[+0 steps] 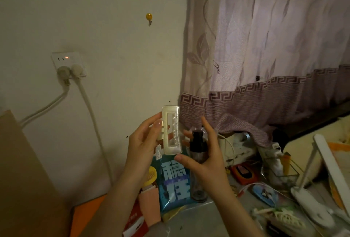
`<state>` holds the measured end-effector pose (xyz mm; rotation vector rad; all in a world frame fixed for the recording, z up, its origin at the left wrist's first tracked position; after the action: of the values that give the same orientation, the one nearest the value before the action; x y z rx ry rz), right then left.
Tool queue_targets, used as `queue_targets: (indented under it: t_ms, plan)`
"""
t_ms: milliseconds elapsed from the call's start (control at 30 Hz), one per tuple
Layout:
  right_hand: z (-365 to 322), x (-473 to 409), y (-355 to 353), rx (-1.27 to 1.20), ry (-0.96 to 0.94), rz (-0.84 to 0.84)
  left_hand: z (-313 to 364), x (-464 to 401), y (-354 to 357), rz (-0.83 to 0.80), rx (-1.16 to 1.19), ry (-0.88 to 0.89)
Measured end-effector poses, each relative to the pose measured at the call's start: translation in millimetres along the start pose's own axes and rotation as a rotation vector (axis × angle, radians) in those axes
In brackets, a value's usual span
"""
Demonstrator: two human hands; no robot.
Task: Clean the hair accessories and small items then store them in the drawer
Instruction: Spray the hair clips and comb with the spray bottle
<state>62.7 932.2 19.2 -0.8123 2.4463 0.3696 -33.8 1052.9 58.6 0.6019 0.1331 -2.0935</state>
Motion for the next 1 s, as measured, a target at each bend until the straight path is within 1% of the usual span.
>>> queue_targets:
  t_ms: [400, 467, 600, 800, 867, 1000]
  plan:
    - [10, 27, -10, 0.014, 0.042, 0.116, -29, 23, 10, -0.048, 0.045, -0.122]
    - [13, 32, -13, 0.019, 0.053, 0.126, -33, 26, 11, -0.069, 0.023, -0.111]
    - [19, 44, -20, 0.034, 0.096, 0.156, -39, 34, 17, -0.151, -0.022, -0.077]
    - [36, 66, -47, 0.058, 0.193, 0.229, -56, 46, 31, -0.323, -0.131, -0.036]
    - [42, 77, -59, 0.054, 0.230, 0.238, -67, 51, 37, -0.386, -0.171, -0.046]
    - [60, 99, -84, 0.060, 0.304, 0.279, -93, 68, 56, -0.506, -0.207, -0.125]
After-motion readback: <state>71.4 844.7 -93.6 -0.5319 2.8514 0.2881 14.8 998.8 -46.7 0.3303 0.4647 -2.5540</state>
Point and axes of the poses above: each hand's wrist, its own x-axis away from the middle knuckle, its own y-axis out of the palm, z = x × y, the point moved 6 cm from there along -x, towards the middle knuckle, and after that the axes turned 7 degrees about z, right-handed, at the moved point
